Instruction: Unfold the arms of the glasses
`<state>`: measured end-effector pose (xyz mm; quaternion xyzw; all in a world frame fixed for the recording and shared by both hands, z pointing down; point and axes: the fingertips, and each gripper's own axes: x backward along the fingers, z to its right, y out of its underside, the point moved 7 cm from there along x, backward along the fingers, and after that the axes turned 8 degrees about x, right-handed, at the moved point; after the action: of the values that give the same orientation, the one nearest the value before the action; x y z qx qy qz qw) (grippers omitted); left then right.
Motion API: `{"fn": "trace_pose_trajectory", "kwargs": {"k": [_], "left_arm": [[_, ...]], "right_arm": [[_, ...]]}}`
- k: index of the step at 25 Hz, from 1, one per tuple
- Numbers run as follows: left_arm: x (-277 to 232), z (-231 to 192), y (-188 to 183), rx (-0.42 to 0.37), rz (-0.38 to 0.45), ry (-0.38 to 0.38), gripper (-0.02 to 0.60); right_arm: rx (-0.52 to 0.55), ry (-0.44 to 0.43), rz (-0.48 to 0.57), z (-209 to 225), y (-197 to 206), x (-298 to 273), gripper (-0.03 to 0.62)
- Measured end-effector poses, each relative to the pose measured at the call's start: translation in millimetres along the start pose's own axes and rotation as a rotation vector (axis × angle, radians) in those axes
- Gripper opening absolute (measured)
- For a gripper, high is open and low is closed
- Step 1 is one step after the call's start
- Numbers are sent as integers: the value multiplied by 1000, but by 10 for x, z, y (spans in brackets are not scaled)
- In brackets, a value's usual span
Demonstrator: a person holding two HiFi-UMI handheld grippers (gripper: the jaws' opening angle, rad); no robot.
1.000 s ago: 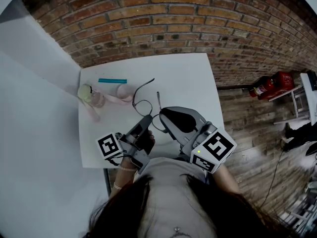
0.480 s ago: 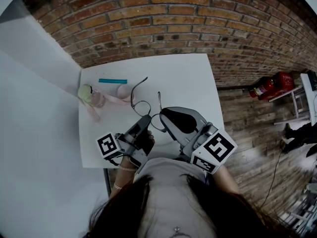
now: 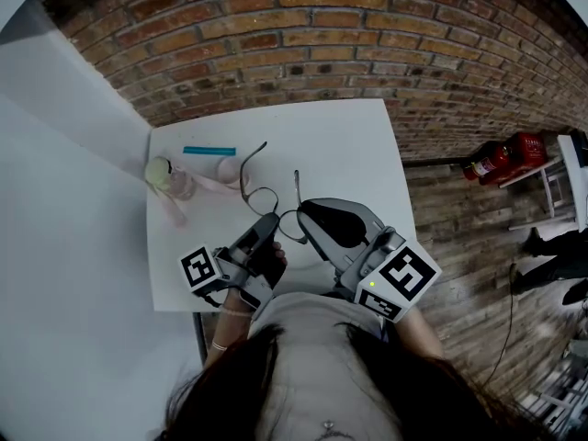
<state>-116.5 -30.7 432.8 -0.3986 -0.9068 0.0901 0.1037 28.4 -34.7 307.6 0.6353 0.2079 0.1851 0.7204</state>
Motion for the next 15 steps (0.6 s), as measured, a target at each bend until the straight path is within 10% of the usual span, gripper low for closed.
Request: {"fn": "trace_pose_trajectory", "kwargs": {"k": [15], "left_arm": [[51,-34,-18,64,36,17,21]], "right_arm": [[5,-4,17,-17,-29,39,31]]}}
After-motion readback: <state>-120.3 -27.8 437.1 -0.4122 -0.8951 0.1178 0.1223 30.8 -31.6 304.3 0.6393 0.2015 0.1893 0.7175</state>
